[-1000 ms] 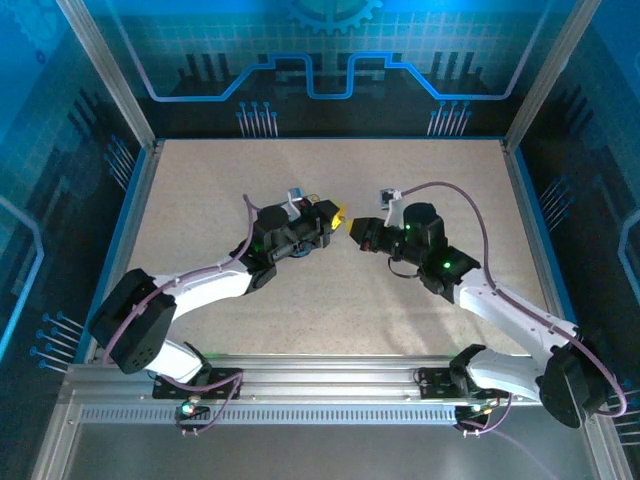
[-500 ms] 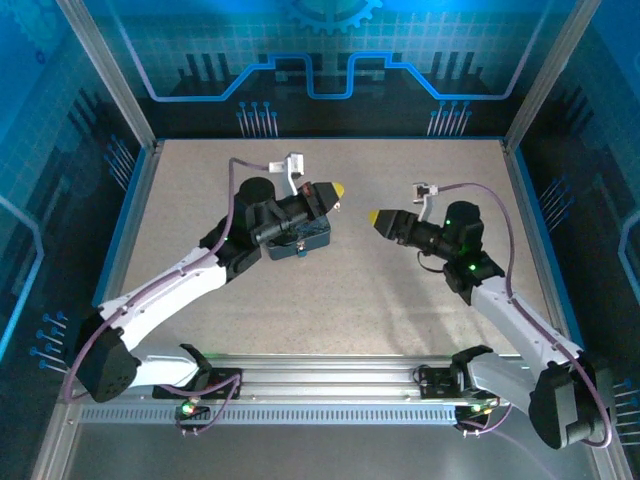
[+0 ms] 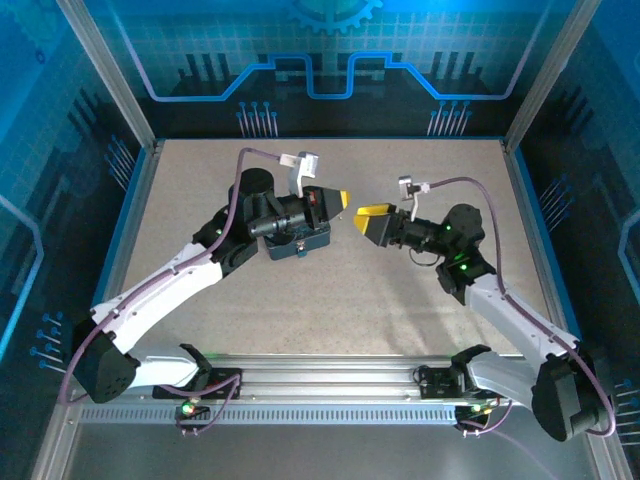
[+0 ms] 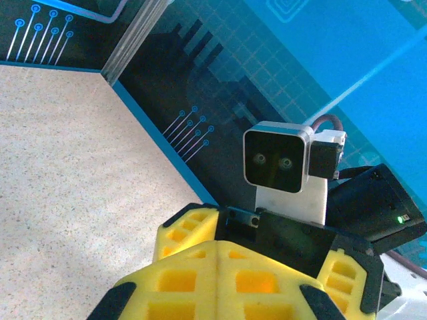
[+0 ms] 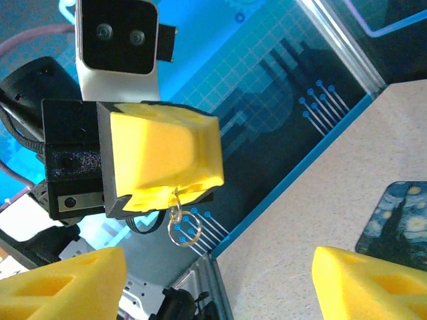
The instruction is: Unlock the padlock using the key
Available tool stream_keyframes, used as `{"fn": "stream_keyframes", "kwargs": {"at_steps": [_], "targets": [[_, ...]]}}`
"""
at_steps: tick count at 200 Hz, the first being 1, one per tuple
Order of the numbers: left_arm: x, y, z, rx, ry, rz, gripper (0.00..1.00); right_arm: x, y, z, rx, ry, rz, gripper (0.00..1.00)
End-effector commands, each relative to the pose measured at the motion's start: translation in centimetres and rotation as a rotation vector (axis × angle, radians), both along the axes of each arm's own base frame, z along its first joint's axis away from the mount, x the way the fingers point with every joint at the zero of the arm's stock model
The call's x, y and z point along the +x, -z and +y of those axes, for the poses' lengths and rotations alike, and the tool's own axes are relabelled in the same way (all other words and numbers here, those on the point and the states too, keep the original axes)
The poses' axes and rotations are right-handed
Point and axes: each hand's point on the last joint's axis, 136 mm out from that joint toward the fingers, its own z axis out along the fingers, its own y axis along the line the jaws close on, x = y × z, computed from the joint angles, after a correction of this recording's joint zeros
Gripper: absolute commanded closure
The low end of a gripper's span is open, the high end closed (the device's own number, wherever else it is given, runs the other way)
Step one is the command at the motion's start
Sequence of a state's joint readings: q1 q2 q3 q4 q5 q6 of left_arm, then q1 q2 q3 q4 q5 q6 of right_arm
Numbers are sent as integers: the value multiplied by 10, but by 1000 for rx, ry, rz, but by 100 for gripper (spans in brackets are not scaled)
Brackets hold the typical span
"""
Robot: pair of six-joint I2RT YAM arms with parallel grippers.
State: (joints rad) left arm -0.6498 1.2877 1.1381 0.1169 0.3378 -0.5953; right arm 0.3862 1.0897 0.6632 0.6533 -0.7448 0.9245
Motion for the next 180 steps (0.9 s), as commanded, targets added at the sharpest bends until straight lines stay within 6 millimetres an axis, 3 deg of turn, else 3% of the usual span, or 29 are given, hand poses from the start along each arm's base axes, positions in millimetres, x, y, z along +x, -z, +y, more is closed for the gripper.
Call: {"fn": "stream_keyframes", "kwargs": {"at_steps": [1,180], "targets": [[0,-15,-6,-29,38,-36,100,-6,-21,11,30,-37,-80,28],[1,-10,-10,-33,49,-22,100,3,-20,26,20,-45,-51,77]]}}
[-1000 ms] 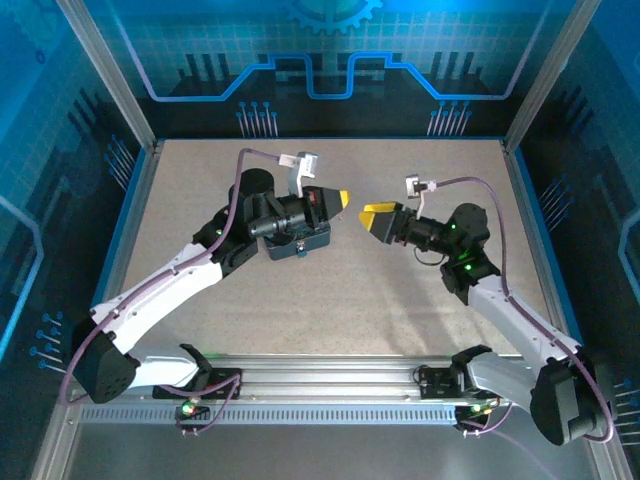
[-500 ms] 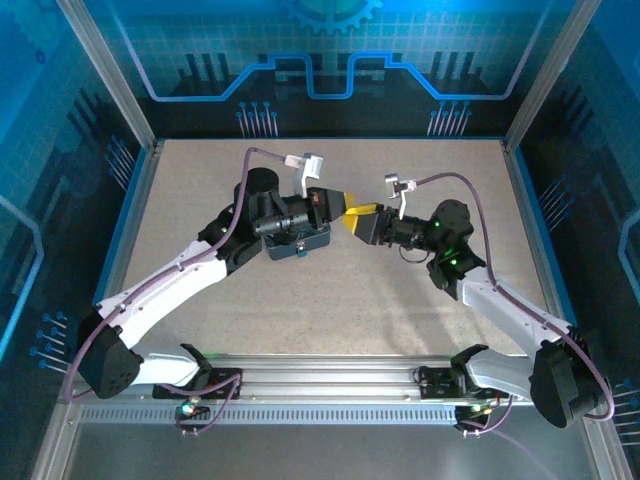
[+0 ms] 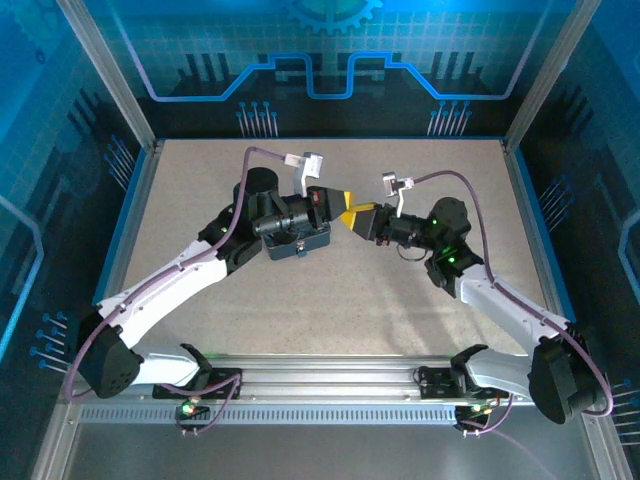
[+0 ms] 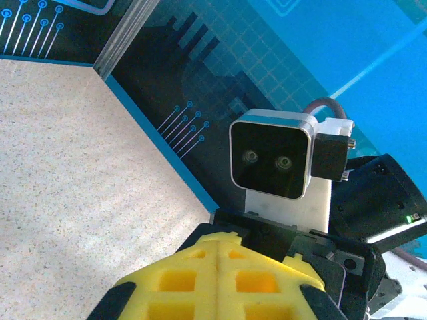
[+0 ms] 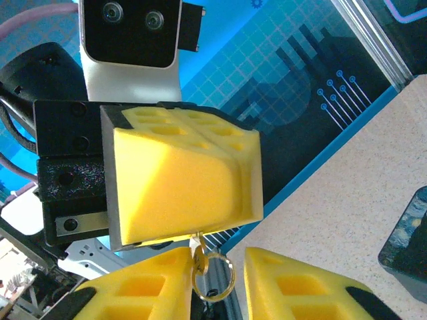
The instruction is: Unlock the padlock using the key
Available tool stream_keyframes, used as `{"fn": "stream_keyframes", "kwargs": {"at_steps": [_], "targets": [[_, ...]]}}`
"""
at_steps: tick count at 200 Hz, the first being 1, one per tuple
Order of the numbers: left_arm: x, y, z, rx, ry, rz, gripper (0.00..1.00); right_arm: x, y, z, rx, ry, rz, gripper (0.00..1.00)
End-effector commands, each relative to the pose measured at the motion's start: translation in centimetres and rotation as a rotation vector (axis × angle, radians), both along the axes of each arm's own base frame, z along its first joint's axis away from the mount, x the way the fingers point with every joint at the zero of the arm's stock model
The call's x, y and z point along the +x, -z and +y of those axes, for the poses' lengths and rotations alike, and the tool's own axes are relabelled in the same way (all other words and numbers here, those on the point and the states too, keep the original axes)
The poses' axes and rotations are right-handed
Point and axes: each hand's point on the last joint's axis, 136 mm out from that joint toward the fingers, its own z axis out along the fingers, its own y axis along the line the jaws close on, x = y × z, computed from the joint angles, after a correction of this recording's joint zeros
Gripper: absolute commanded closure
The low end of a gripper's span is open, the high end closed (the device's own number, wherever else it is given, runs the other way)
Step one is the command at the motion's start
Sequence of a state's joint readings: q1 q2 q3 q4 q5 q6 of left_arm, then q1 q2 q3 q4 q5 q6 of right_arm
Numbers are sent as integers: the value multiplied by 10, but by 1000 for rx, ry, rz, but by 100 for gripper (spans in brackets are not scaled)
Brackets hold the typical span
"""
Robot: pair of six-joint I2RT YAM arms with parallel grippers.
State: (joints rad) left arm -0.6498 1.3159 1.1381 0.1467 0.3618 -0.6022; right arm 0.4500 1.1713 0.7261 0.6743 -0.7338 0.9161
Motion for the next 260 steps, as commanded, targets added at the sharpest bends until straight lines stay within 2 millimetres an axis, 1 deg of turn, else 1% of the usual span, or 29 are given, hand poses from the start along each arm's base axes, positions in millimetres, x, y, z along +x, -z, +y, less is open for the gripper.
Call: {"fn": "stream_keyframes", "kwargs": {"at_steps": [1,24,53,63,74,83,96,103,124,136,142,158,167,189,214,220,231,241,260], "targets": [[-1,-14,-3,-26,25,-29,100,1,-15,3,21,8,-42,77],[0,-11,-4,-21,28,-23,100,2,-14,3,19,9,-35,83],[0,-11,-4,-18,25,-25,100,2,-11,3,7,10,-29,95],[1,-11,-3,-16,20,-30,100,2,-8,3,-3,16,-22,97],[1,-13,-2,-11,13,-38,92,2,-4,2,-20,23,-14,99],[2,-14,-1,-3,4,-46,83,2,0,1,-37,32,-8,100],[4,-15,4,16,-18,-55,76,2,6,-2,-63,47,2,100],[7,-15,8,24,-34,-55,67,2,10,-4,-78,58,9,100],[17,-14,25,38,-95,-40,54,1,25,-12,-145,91,24,100],[25,-9,39,57,-145,-17,50,0,33,-17,-194,116,21,100],[29,-5,46,71,-168,-5,48,-1,43,-20,-233,125,43,100],[41,12,64,134,-233,43,40,-4,56,-29,-308,158,48,100],[48,25,74,182,-266,70,33,-5,64,-35,-355,182,56,100],[63,63,96,345,-346,135,17,-5,85,-51,-479,249,80,100],[82,102,117,508,-451,231,3,-2,109,-72,-609,341,141,100],[86,110,121,545,-470,255,1,-1,117,-79,-644,370,169,100],[94,124,124,609,-486,289,1,1,127,-91,-684,418,214,100],[101,136,123,652,-485,312,1,2,134,-100,-699,444,252,100],[112,157,119,707,-468,351,1,1,144,-109,-716,464,297,100]]}}
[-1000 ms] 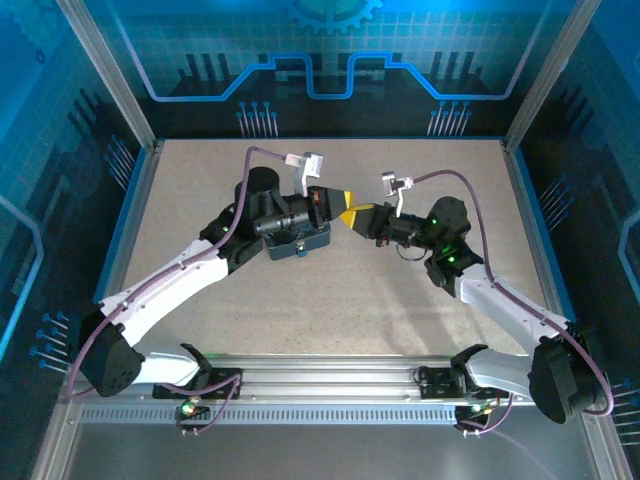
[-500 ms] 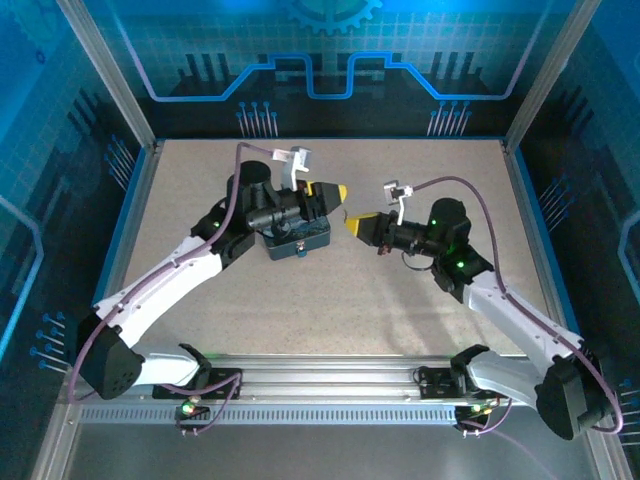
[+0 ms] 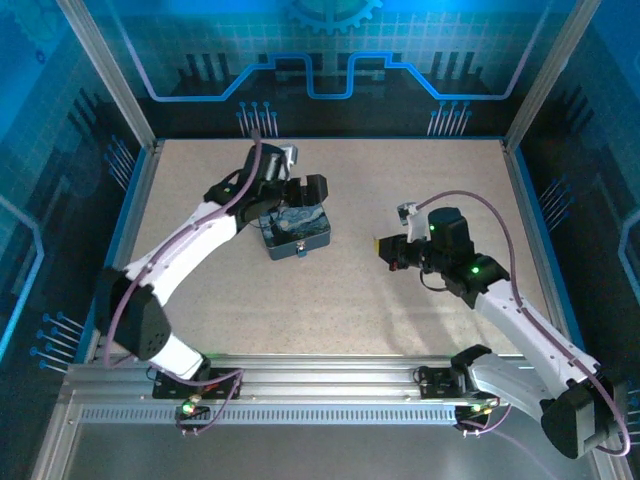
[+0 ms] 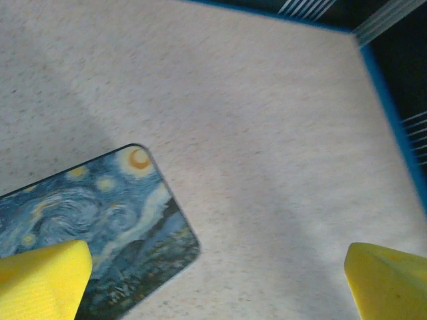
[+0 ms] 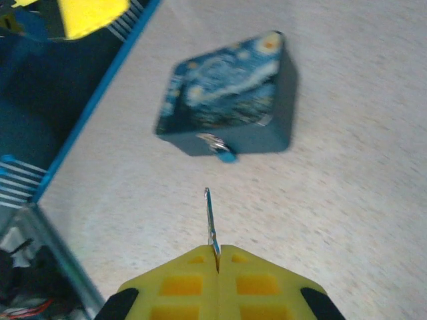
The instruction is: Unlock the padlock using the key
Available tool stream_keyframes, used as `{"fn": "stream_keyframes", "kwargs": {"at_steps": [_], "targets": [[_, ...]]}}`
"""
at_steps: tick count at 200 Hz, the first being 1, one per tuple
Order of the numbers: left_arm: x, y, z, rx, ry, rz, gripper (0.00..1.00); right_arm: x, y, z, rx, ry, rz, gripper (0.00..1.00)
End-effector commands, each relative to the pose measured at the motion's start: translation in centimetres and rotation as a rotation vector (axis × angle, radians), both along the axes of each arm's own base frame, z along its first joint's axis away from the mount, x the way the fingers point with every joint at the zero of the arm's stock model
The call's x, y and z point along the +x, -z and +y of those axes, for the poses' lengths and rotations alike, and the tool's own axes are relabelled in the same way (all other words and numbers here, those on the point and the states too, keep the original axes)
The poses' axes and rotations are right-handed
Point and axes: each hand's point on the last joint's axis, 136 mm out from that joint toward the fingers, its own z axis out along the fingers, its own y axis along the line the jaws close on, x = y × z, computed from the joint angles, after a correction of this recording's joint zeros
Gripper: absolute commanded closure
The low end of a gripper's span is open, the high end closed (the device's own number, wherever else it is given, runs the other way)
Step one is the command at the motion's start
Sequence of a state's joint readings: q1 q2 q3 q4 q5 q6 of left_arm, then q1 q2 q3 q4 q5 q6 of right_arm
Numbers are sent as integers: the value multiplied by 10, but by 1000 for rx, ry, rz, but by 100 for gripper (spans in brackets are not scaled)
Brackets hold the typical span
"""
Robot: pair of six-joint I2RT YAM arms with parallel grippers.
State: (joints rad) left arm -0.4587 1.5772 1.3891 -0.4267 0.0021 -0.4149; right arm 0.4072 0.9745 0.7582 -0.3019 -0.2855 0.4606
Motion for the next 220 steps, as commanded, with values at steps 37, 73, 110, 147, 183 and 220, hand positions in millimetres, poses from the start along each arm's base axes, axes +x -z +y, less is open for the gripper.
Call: {"fn": "stream_keyframes", "kwargs": {"at_steps": [37,73,110,147,183,220], "targets": [[25,60,-4,191,3,135,1,-6,35,-34,-136,116,124,100],[34,85,-25,234,50,171,1,-6,42,-36,-146,122,142,100],[39,106,-39,259,87,198,1,-8,47,-39,-157,127,153,100],[39,122,-46,255,111,231,1,-8,51,-43,-162,136,170,100],[33,134,-54,261,139,252,1,-8,56,-46,-172,148,185,100],[26,140,-69,265,186,257,3,-6,61,-54,-189,171,207,100]]}}
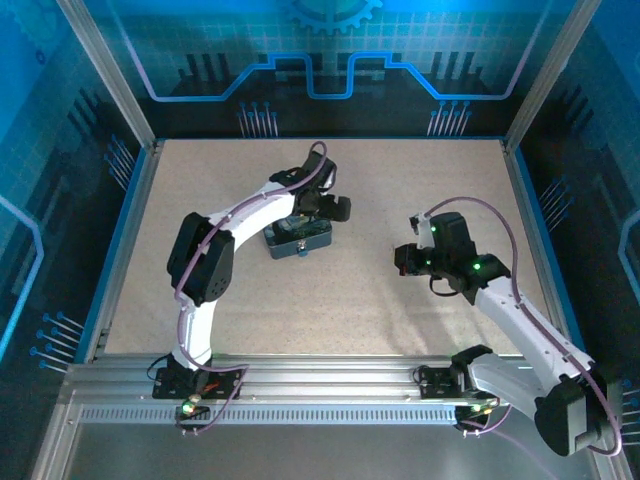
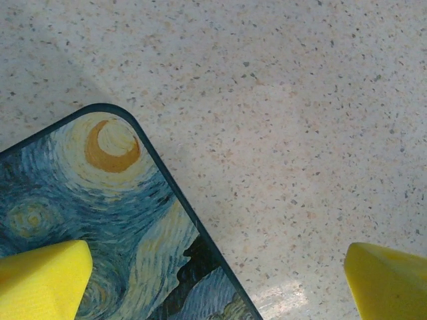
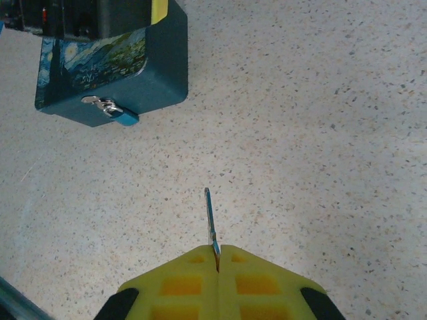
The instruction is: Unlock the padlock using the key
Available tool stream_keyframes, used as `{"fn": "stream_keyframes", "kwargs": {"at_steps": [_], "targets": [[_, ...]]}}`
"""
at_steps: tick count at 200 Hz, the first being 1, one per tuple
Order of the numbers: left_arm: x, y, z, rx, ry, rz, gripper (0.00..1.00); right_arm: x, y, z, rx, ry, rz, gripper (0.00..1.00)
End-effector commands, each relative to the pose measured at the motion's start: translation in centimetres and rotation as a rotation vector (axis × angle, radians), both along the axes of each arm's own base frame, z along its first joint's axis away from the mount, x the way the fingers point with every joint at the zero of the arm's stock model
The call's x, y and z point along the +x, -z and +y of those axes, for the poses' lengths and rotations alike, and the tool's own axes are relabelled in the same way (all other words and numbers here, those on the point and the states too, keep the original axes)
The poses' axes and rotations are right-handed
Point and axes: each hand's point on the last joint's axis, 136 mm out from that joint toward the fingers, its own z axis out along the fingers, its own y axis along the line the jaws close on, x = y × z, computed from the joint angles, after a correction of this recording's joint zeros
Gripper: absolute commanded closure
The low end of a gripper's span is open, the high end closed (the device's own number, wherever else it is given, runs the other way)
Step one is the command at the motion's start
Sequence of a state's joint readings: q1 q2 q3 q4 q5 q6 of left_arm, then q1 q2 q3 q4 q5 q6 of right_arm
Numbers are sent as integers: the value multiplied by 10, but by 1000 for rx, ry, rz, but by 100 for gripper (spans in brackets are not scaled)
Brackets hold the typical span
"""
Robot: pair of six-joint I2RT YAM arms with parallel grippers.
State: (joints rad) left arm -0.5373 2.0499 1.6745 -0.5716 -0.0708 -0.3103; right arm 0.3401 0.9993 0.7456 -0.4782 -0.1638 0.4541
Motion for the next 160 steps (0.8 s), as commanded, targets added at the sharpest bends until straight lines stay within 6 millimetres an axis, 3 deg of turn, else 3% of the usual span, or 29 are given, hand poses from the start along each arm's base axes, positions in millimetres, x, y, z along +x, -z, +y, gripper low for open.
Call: {"fn": "stream_keyframes", "kwargs": {"at_steps": [1,54,160], "targets": [[-11,10,-19,-6,72,39,3,-4,13,-10,-31,17,43,100],[-27,16,-42,-7,144,41,5,-6,19,-22,-15,46,65,100],[-54,18,-110,-98,266,58,9,-14,29,-36,-16,86,88,100]]}}
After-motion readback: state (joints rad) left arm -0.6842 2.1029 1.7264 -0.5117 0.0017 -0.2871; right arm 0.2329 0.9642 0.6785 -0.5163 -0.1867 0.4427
